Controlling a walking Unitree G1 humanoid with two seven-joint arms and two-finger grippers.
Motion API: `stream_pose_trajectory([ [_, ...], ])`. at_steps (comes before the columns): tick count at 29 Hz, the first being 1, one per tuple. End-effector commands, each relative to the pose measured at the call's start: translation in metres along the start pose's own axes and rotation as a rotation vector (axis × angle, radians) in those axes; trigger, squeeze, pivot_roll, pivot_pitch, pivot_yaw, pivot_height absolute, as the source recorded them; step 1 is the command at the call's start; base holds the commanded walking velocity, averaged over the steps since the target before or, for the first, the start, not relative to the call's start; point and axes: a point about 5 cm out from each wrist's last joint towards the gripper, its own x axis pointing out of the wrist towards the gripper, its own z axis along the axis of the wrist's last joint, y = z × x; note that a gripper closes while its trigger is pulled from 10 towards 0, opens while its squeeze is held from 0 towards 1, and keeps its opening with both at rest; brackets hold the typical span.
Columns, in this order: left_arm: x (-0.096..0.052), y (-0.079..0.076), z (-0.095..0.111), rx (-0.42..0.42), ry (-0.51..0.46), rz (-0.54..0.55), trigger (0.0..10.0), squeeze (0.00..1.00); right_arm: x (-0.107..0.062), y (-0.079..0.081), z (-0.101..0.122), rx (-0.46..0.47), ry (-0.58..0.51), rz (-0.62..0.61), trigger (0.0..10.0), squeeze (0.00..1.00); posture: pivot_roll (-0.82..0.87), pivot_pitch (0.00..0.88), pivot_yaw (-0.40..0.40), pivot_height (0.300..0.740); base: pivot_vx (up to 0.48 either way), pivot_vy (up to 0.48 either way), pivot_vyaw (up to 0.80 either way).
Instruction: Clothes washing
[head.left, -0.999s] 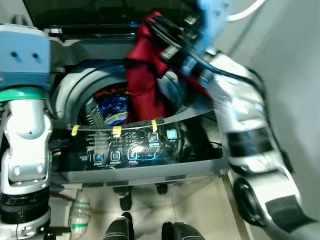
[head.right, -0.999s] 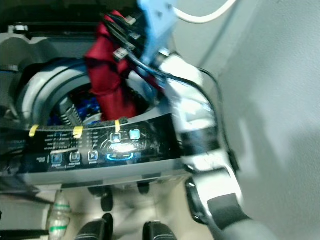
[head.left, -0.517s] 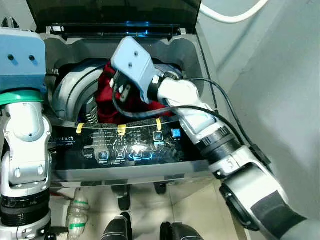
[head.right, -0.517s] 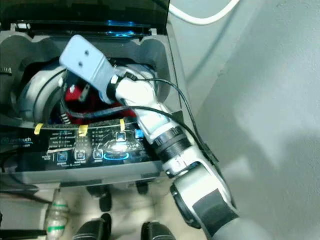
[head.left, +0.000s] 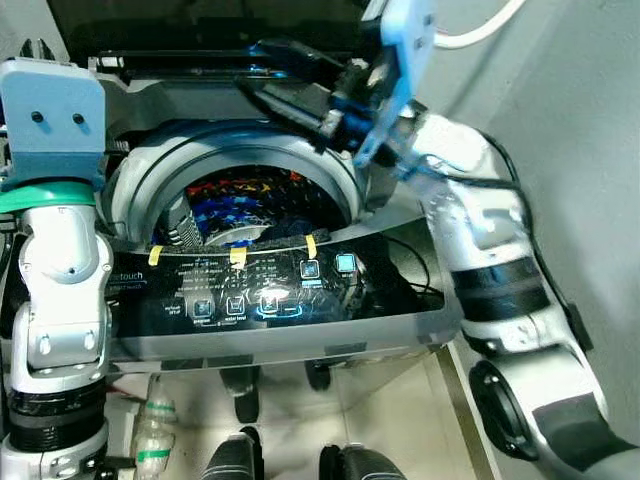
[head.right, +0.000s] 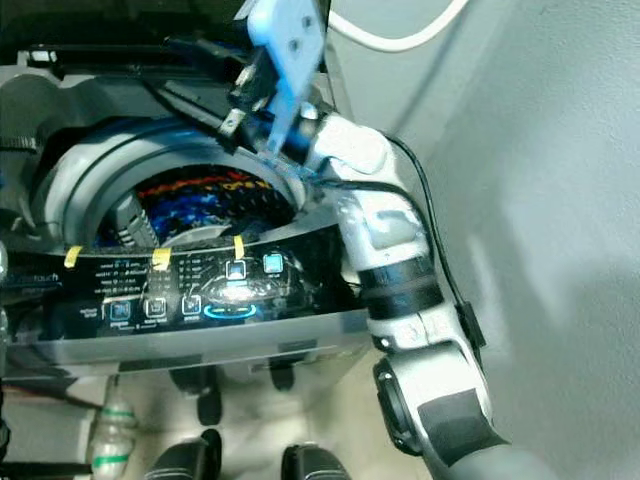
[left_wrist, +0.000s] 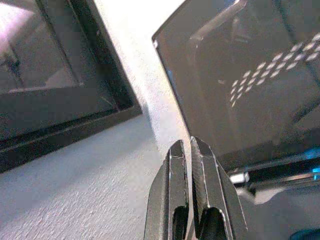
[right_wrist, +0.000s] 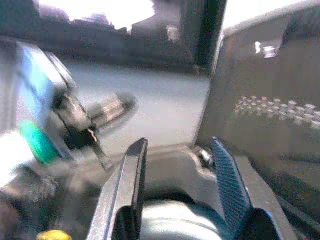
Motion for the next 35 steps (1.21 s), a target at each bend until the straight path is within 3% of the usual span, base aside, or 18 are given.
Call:
stream_pose_trajectory([
  [1,-0.001,-0.005,0.0,0.002,-0.004,-0.031,10.0,0.0,-0.012,0.002,0.019,0.038,-0.086,0.012,10.0,0.0,0.02,0.085,0.032,0.74,0.0,0.0,0.0],
  [3,-0.004,-0.014,0.0,-0.02,-0.004,-0.109,10.0,0.0,-0.037,-0.003,0.033,0.071,-0.175,-0.073,10.0,0.0,0.02,0.083,0.034,0.74,0.0,0.0,0.0],
  [4,-0.004,-0.014,0.0,-0.02,-0.004,-0.109,10.0,0.0,-0.037,-0.003,0.033,0.071,-0.175,-0.073,10.0,0.0,0.02,0.083,0.034,0.74,0.0,0.0,0.0],
  [5,-0.005,-0.017,0.001,-0.03,-0.005,-0.14,10.0,0.0,-0.049,-0.007,0.037,0.078,-0.202,-0.135,10.0,0.0,0.01,0.081,0.039,0.74,0.0,0.0,0.0],
  [6,-0.008,-0.021,0.002,-0.051,-0.01,-0.182,10.0,0.0,-0.07,-0.018,0.039,0.055,-0.208,-0.288,10.0,0.0,0.01,0.078,0.042,0.74,0.0,0.0,0.0],
  [7,-0.008,-0.021,0.002,-0.051,-0.01,-0.182,10.0,0.0,-0.07,-0.018,0.039,0.055,-0.208,-0.288,10.0,0.0,0.01,0.078,0.042,0.74,0.0,0.0,0.0],
  [9,-0.007,-0.025,0.004,-0.075,-0.021,-0.215,10.0,0.0,-0.089,-0.033,0.037,-0.012,-0.18,-0.52,10.0,0.0,0.0,0.076,0.051,0.74,0.0,0.0,0.0],
  [10,-0.007,-0.025,0.004,-0.075,-0.021,-0.215,10.0,0.0,-0.089,-0.033,0.037,-0.012,-0.18,-0.52,10.0,0.0,0.0,0.076,0.051,0.74,0.0,0.0,0.0],
  [11,-0.006,-0.028,0.007,-0.104,-0.024,-0.234,10.0,0.0,-0.099,-0.042,0.032,-0.105,-0.124,-0.678,10.0,0.0,0.0,0.075,0.054,0.74,0.0,0.0,0.0],
  [12,-0.006,-0.028,0.007,-0.104,-0.024,-0.234,10.0,0.0,-0.099,-0.042,0.032,-0.105,-0.124,-0.678,10.0,0.0,0.0,0.075,0.054,0.74,0.0,0.0,0.0],
  [14,0.0,-0.036,0.013,-0.173,-0.038,-0.27,10.0,0.0,-0.109,-0.048,0.018,-0.272,-0.007,-0.887,10.0,0.0,0.0,0.071,0.057,0.74,0.0,0.0,0.0],
  [16,0.0,-0.036,0.013,-0.173,-0.038,-0.27,10.0,0.0,-0.109,-0.048,0.018,-0.272,-0.007,-0.887,10.0,0.0,0.0,0.071,0.057,0.74,0.0,0.0,0.0],
  [18,0.003,-0.043,0.02,-0.228,-0.055,-0.299,10.0,0.0,-0.105,-0.041,0.004,-0.36,0.071,-0.907,10.0,0.0,0.0,0.071,0.058,0.74,0.0,0.0,0.0],
  [21,0.004,-0.046,0.022,-0.244,-0.058,-0.309,10.0,0.0,-0.103,-0.038,0.0,-0.369,0.086,-0.9,10.0,0.0,0.0,0.068,0.058,0.74,0.0,0.0,0.0],
  [24,0.008,-0.06,0.044,-0.331,-0.145,-0.359,10.0,0.0,-0.079,-0.024,-0.022,-0.327,0.087,-0.877,10.0,0.0,0.01,0.055,0.054,0.74,0.0,0.0,0.0],
  [30,0.006,-0.061,0.053,-0.316,-0.197,-0.383,10.0,0.0,-0.074,-0.022,-0.021,-0.333,0.075,-0.866,10.0,0.0,0.01,0.053,0.052,0.74,0.0,0.0,0.0],
  [35,-0.019,-0.067,0.046,-0.321,-0.161,-0.467,10.0,0.0,-0.07,-0.014,-0.03,-0.365,0.083,-0.855,10.0,0.0,0.01,0.032,0.061,0.74,0.0,0.0,0.0],
])
